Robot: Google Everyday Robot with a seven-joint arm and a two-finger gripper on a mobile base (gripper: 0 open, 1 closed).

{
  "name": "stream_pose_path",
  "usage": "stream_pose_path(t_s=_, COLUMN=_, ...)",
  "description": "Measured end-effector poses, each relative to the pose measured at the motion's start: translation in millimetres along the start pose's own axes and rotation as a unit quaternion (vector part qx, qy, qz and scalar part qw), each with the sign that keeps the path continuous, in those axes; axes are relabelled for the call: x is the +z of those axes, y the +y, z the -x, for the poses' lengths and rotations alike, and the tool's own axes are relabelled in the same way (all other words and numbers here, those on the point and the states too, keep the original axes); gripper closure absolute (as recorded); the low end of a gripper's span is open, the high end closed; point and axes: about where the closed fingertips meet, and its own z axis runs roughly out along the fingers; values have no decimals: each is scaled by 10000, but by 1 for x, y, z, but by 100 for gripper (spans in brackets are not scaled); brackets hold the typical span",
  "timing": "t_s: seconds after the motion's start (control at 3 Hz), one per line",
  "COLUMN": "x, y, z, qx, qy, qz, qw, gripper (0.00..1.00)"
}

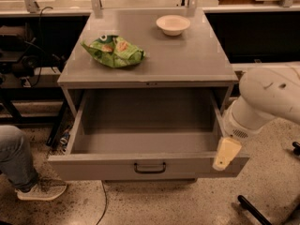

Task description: Open top drawer

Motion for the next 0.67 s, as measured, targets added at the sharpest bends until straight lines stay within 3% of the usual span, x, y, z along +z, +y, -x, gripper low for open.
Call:
stream_pose_path(t_s=0.33, x=-60, y=-49, z=-12, qx=344, qy=182, qz=-561, qw=9977, gripper=0)
stream_pose_path(t_s=0.67, x=-99, y=-75, z=-12, qx=491, qy=286, qz=-962, qw=9937, gripper=0)
